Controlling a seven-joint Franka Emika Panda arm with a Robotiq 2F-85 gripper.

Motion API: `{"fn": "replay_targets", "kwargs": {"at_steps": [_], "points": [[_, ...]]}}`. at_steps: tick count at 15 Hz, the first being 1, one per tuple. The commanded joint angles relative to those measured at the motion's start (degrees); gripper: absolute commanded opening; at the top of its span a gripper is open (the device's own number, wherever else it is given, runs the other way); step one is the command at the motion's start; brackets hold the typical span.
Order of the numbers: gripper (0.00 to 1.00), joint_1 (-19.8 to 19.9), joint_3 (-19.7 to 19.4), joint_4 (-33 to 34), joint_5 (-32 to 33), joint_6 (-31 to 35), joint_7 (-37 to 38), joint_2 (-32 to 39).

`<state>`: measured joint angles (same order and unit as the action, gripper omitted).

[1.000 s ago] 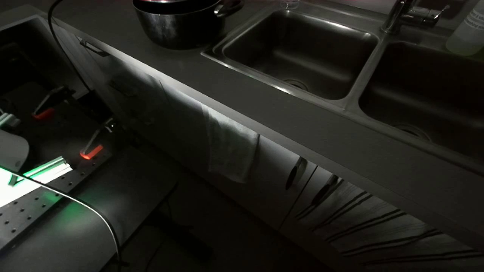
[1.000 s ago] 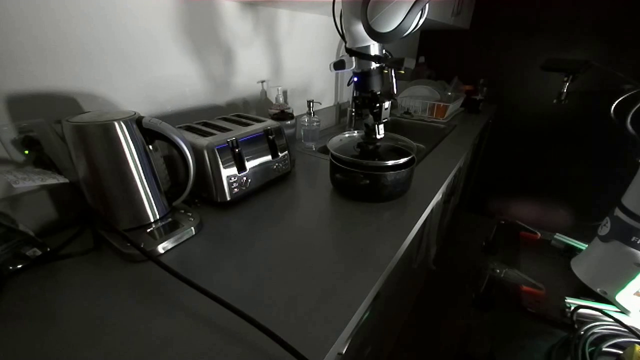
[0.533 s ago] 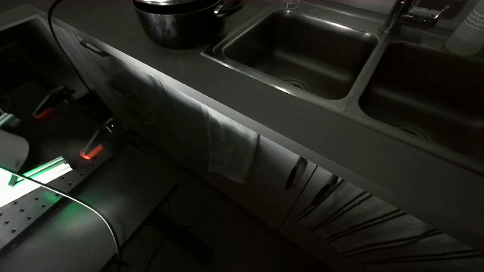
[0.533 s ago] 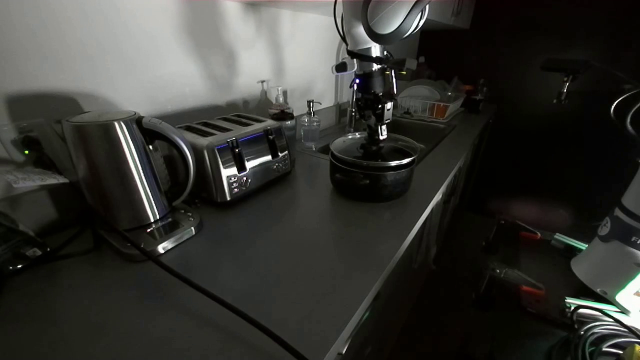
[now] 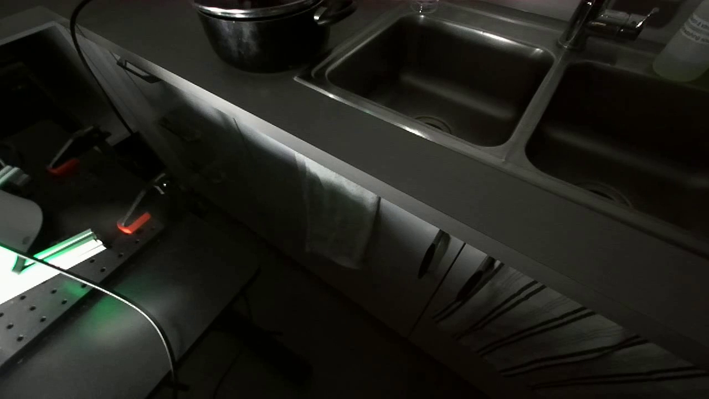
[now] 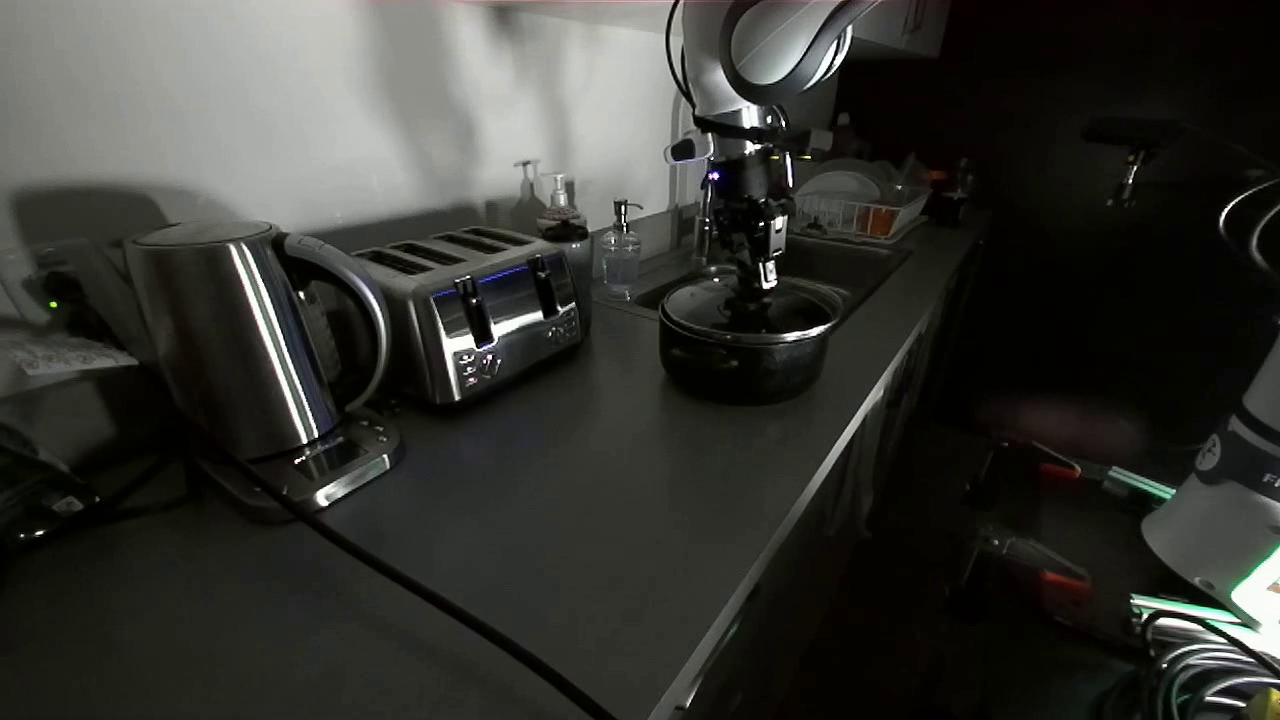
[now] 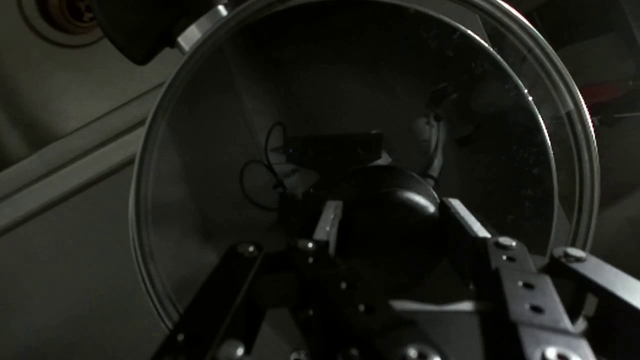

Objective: Put the lid on the pot

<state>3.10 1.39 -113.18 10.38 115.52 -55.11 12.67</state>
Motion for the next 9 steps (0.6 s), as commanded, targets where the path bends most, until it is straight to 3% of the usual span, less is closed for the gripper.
{"fn": "replay_targets", "kwargs": {"at_steps": [1, 9], "points": [[0.27, 0.16, -0.08, 2.5, -0.99, -2.45, -0.64, 0.85], [0.27, 0.2, 0.07, 3.81, -1.22, -2.03, -0.45, 2.13]]}}
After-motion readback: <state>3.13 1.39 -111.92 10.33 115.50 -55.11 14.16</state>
